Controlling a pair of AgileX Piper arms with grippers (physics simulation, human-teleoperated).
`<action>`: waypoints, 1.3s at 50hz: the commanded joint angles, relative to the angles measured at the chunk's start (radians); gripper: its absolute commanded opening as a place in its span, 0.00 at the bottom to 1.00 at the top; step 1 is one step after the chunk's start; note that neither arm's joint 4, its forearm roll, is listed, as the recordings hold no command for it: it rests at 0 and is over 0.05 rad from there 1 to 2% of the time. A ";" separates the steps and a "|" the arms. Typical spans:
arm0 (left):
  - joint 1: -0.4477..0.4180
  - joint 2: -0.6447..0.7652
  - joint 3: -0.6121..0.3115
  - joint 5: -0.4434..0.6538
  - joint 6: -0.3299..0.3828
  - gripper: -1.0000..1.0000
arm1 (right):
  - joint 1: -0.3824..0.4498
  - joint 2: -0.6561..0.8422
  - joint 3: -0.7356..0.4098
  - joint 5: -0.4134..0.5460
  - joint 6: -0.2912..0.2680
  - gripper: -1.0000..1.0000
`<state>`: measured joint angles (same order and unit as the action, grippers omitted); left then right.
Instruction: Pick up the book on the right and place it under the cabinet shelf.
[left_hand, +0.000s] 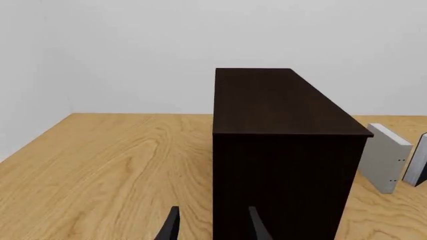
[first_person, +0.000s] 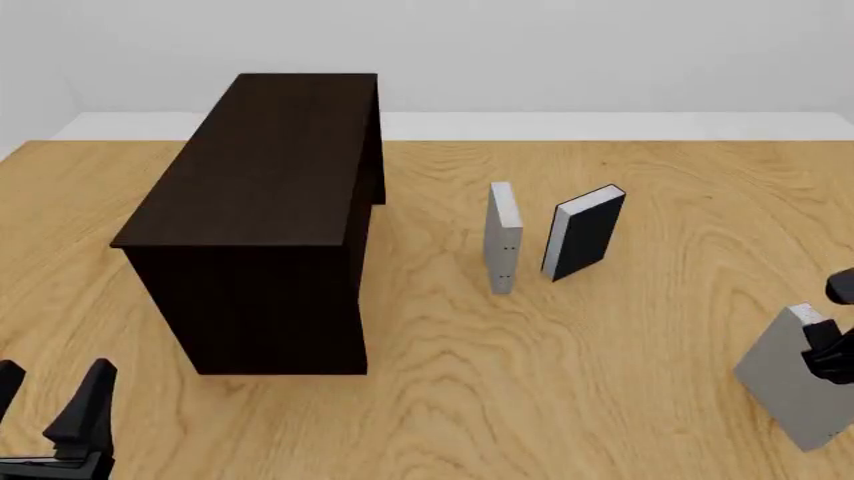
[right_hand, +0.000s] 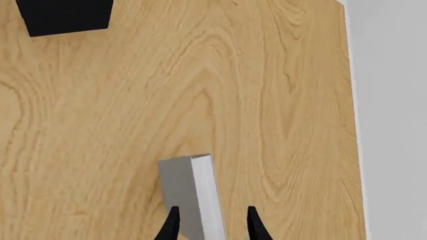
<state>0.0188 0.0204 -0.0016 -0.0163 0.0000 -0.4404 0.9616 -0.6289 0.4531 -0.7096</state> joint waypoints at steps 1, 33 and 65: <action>0.000 0.002 0.000 -0.001 0.000 1.00 | -0.052 0.066 0.037 -0.078 -0.045 1.00; 0.000 0.001 0.000 -0.001 0.000 1.00 | -0.086 0.212 0.108 -0.222 -0.063 1.00; 0.000 0.001 0.000 -0.001 0.000 1.00 | -0.038 0.156 0.077 -0.144 -0.025 0.00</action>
<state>0.0188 0.0218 -0.0016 -0.0176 -0.0001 -0.4844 1.1375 -0.5153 0.2861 -0.7839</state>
